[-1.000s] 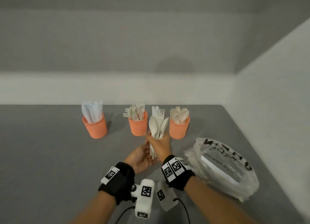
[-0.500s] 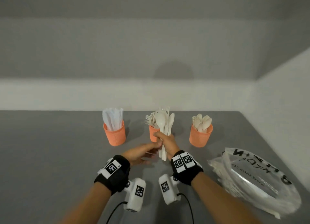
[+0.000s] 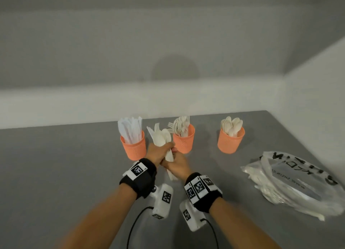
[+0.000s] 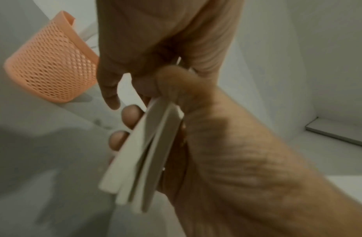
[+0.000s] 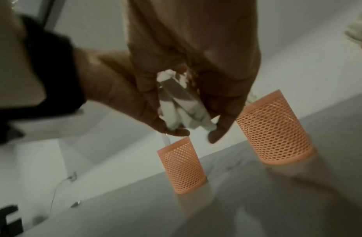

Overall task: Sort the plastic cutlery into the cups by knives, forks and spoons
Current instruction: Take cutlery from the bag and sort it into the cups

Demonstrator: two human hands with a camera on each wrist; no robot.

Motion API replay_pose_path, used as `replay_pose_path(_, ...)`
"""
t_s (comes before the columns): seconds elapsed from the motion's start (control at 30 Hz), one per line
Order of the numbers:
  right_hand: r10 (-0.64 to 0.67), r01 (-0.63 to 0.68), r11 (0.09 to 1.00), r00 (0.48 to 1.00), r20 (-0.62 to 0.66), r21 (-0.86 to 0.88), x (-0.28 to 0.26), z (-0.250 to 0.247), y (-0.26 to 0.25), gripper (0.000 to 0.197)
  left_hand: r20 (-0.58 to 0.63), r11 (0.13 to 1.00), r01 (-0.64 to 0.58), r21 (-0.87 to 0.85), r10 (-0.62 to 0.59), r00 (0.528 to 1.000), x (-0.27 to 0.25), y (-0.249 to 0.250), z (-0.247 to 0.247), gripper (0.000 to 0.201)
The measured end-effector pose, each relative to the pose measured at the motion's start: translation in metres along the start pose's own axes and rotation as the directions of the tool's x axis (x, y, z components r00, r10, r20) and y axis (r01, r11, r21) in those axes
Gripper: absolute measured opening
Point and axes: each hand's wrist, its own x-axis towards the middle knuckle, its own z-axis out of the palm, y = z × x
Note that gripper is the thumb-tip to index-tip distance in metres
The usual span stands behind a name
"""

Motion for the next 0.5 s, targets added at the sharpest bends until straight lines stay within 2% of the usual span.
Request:
replay_pose_path(0.03,-0.015,0.015,1.0,1.0,-0.021,-0.008,-0.001,0.003,0.0,0.02,-0.027,1.0,0.003,-0.003,-0.003,1.0,0.003,0.0,0.0,0.009)
replay_pose_path(0.13,-0.055,0.059,0.986,0.998,-0.033,0.159,0.001,0.008,0.001,0.023,-0.033,0.999,-0.018,0.039,0.019,0.999,0.009,0.005,0.003,0.014)
replay_pose_path(0.17,-0.038,0.045,0.979,0.998,-0.04,0.197,0.0,0.006,-0.003,0.024,-0.002,0.997,-0.028,0.067,0.028,1.0,0.01,0.008,0.004,0.018)
replay_pose_path(0.23,0.022,-0.014,0.966,0.999,-0.027,0.258,0.005,-0.001,-0.004,0.011,0.08,0.994,-0.058,0.094,0.051,0.996,0.008,0.015,0.006,0.032)
replay_pose_path(0.3,0.061,-0.069,0.932,0.998,0.032,0.356,0.007,-0.01,-0.009,0.022,0.116,0.995,-0.069,0.066,0.062,0.991,0.005,0.021,0.004,0.041)
replay_pose_path(0.43,0.052,-0.133,0.854,0.984,0.172,0.503,0.012,-0.024,-0.014,0.028,-0.006,0.993,-0.11,-0.035,0.11,0.994,0.009,0.028,-0.004,0.027)
replay_pose_path(0.5,0.054,-0.158,0.825,0.978,0.203,0.543,0.015,-0.026,-0.014,0.033,-0.084,0.99,-0.139,-0.032,0.135,0.987,0.012,0.03,-0.005,0.025)
